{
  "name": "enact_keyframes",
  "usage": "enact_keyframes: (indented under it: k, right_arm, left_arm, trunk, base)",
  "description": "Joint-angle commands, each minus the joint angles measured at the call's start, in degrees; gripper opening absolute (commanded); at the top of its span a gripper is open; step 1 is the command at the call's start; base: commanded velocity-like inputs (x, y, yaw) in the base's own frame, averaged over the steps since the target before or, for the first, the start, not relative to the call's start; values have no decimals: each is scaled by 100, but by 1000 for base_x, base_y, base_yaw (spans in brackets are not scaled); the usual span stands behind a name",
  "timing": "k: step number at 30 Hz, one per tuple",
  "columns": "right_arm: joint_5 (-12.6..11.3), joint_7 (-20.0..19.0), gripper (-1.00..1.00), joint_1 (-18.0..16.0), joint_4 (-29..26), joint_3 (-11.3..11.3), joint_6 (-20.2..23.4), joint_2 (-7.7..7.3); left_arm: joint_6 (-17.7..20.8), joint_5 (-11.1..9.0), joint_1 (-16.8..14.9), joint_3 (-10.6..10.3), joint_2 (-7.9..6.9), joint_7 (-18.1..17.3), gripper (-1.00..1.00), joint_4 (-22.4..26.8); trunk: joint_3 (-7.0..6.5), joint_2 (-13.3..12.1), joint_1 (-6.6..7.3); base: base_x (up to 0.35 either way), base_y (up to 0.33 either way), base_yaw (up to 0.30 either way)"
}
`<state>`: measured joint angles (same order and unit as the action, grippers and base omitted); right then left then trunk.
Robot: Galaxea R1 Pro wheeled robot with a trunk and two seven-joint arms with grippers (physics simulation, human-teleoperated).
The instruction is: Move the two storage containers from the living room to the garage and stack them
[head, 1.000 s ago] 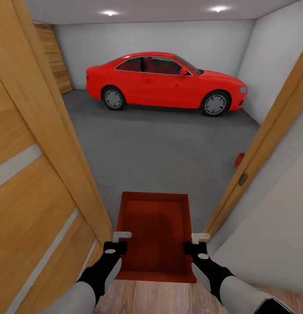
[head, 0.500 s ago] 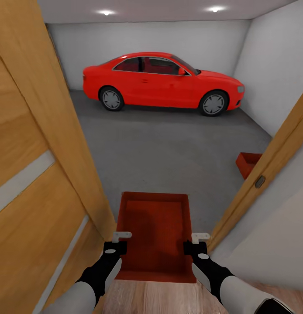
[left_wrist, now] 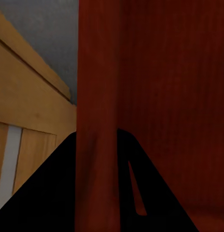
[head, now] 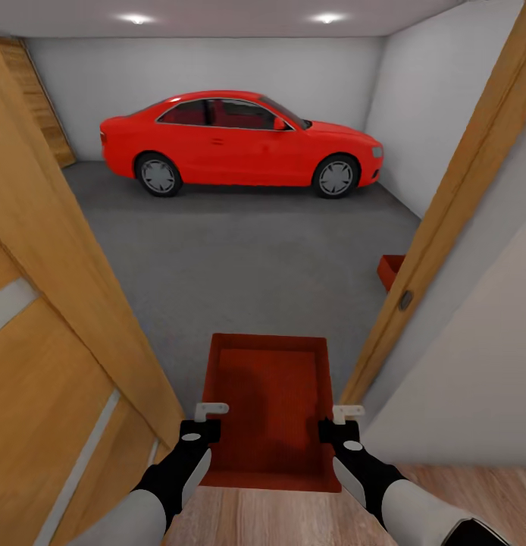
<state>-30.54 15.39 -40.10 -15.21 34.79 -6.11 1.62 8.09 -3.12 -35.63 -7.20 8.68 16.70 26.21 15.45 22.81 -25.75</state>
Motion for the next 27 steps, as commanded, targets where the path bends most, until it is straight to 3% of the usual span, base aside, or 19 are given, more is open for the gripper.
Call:
enact_keyframes:
  k: [1,27]
  right_arm:
    - [58,183,-100,-15,-8,-87,-40,-1]
    - [57,183,-100,-15,-8,-87,-40,-3]
  left_arm:
    - [369,-171,3,-106,-7,0,-100,-5]
    - [360,-162,3,-106,-10,45,-100,-2]
  trunk:
    - [10,11,-3]
    - [10,11,-3]
  base:
    - [0,0,-109]
    - [0,35,-7]
